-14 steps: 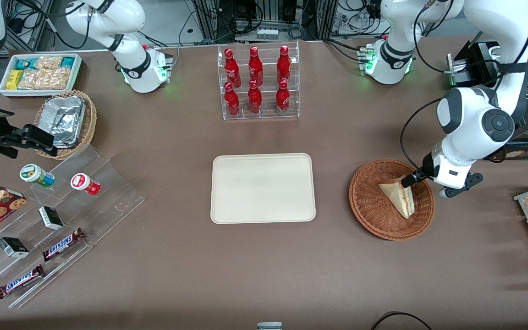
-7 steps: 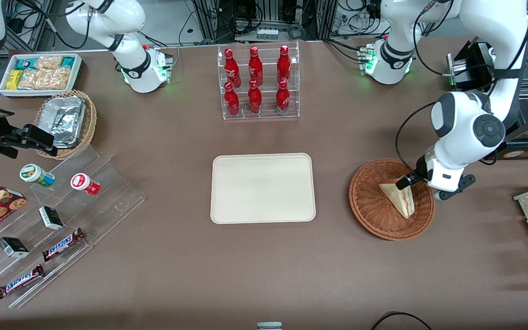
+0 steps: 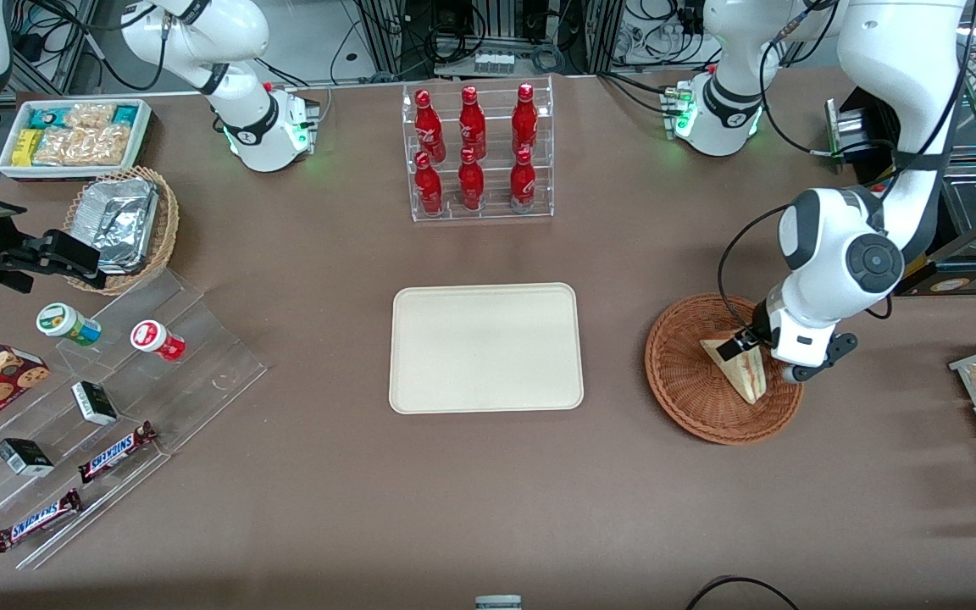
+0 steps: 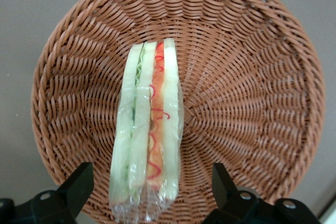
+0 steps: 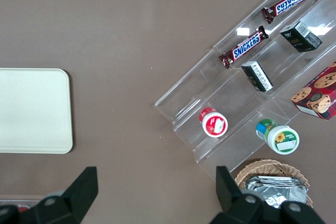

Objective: Place sandwich from basket to tray
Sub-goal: 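Lower the open left gripper onto the wrapped sandwich and close it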

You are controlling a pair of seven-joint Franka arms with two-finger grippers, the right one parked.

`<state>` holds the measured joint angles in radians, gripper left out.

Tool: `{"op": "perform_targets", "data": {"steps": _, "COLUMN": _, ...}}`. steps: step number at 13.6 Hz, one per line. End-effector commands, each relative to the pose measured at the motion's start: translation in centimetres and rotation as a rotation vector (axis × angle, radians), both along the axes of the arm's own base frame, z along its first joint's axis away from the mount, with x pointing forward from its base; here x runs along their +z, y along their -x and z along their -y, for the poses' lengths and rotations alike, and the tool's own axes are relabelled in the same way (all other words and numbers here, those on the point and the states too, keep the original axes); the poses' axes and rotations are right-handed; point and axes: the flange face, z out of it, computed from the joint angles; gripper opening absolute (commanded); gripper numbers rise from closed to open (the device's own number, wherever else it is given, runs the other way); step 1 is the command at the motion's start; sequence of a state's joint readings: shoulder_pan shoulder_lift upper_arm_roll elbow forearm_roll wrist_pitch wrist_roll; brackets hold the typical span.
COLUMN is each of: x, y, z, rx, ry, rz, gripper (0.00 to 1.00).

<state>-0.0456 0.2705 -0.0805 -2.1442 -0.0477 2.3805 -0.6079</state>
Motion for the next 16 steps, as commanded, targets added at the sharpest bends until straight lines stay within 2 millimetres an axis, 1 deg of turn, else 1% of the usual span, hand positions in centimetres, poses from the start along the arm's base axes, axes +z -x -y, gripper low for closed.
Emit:
{"op": "perform_targets", "data": {"steps": 1, "x": -1.0, "y": -0.3, "z": 0.1, "rx": 0.021, "ry": -0.019, "rz": 0.0, "gripper": 0.77}}
{"op": "perform_targets", "data": {"steps": 2, "x": -1.0, "y": -0.2, "z": 0.1, "rx": 0.051, "ry": -0.022, "rz": -0.001, "gripper": 0.55}}
{"op": "perform_targets", "data": {"steps": 4, "x": -1.2, "y": 0.1, "z": 0.0, "rx": 0.077, "ry": -0.025, "rz": -0.008, "gripper": 0.18}}
{"op": "perform_targets", "data": {"steps": 5, "x": -1.0, "y": 0.1, "z": 0.0, "rx": 0.08, "ry": -0.026, "rz": -0.008, "gripper": 0.01}}
{"op": "perform_targets", "data": {"steps": 8, "x": -0.1, "y": 0.1, "z": 0.0, "rx": 0.07, "ry": -0.028, "rz": -0.01, "gripper": 0.0}}
{"op": "perform_targets", "data": {"steps": 11, "x": 2.4, "y": 0.0, "z": -0.2, "rx": -0.028, "ry": -0.114, "rz": -0.068, "gripper": 0.0}}
{"op": "perform_targets", "data": {"steps": 12, "x": 3.5, "y": -0.4, "z": -0.2, "rx": -0.053, "ry": -0.13, "rz": -0.095, "gripper": 0.0}}
{"op": "perform_targets", "data": {"steps": 15, "x": 6.7, "y": -1.1, "z": 1.2, "rx": -0.133, "ry": -0.134, "rz": -0.138, "gripper": 0.0}}
{"op": "perform_targets", "data": {"steps": 16, "x": 7.6, "y": -1.2, "z": 2.0, "rx": -0.161, "ry": -0.133, "rz": -0.148, "gripper": 0.0}}
